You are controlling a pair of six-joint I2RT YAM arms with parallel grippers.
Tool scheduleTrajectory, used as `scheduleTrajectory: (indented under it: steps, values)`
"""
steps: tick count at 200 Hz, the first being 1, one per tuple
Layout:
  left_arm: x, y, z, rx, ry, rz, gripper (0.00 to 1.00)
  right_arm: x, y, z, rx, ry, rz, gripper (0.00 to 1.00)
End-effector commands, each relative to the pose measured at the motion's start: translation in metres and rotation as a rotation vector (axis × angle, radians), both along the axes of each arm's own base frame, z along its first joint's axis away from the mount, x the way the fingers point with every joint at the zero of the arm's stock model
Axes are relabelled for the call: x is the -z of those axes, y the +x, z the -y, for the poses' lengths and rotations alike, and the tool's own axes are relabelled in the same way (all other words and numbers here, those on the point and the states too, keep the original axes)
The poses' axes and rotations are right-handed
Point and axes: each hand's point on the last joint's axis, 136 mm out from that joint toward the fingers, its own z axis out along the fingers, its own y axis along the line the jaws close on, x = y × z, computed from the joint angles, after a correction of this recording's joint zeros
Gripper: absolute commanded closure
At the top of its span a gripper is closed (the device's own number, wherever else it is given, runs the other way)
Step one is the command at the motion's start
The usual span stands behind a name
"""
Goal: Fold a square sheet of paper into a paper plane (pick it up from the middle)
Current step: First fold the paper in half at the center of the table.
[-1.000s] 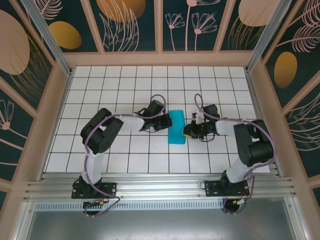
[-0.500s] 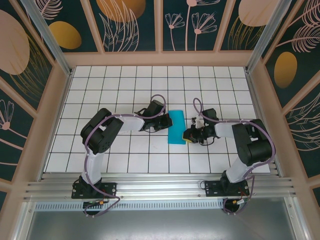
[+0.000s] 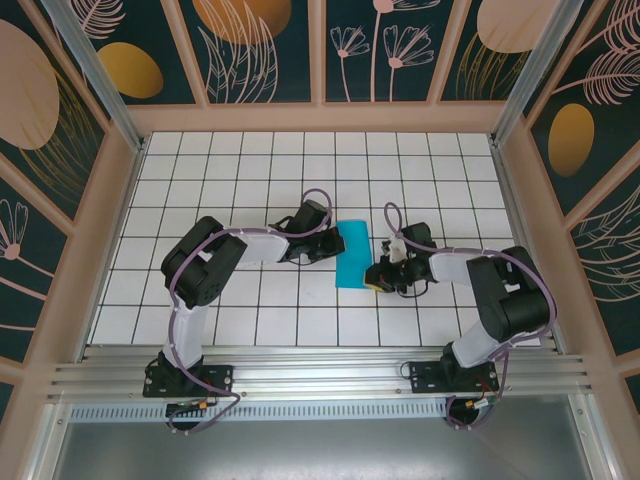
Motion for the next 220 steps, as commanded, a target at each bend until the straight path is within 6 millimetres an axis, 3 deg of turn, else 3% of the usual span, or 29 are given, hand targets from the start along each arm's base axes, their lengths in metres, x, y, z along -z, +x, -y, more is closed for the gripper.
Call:
scheduleTrajectory:
  steps: [1, 21, 51, 69, 119, 149, 167, 193, 220]
  values:
    - [0.037, -0.022, -0.023, 0.004, 0.128, -0.092, 1.0, 0.021, -0.013, 0.009, 0.018, -0.065, -0.063, 0.86]
    - [0.037, -0.022, -0.022, 0.007, 0.128, -0.091, 1.0, 0.016, -0.011, 0.008, 0.018, -0.057, -0.052, 0.86]
    - [0.038, -0.023, -0.023, 0.006, 0.129, -0.094, 1.0, -0.015, 0.001, -0.001, 0.009, 0.001, 0.024, 0.86]
    - [0.038, -0.022, -0.022, 0.008, 0.128, -0.092, 1.0, -0.024, 0.003, -0.003, 0.005, 0.021, 0.044, 0.86]
    - [0.036, -0.021, -0.021, 0.011, 0.123, -0.091, 1.0, 0.011, -0.006, 0.006, 0.017, -0.055, -0.033, 0.86]
    - [0.036, -0.022, -0.022, 0.014, 0.127, -0.09, 1.0, 0.002, 0.0, 0.005, 0.015, -0.054, -0.018, 0.86]
    - [0.037, -0.023, -0.022, 0.015, 0.13, -0.091, 1.0, -0.018, 0.016, 0.004, 0.023, -0.054, 0.043, 0.86]
    - [0.04, -0.023, -0.024, 0.015, 0.145, -0.093, 1.0, -0.051, 0.056, 0.009, 0.08, -0.028, 0.156, 0.86]
    - [0.04, -0.023, -0.024, 0.016, 0.146, -0.092, 1.0, -0.058, 0.085, 0.006, 0.08, 0.034, 0.198, 0.86]
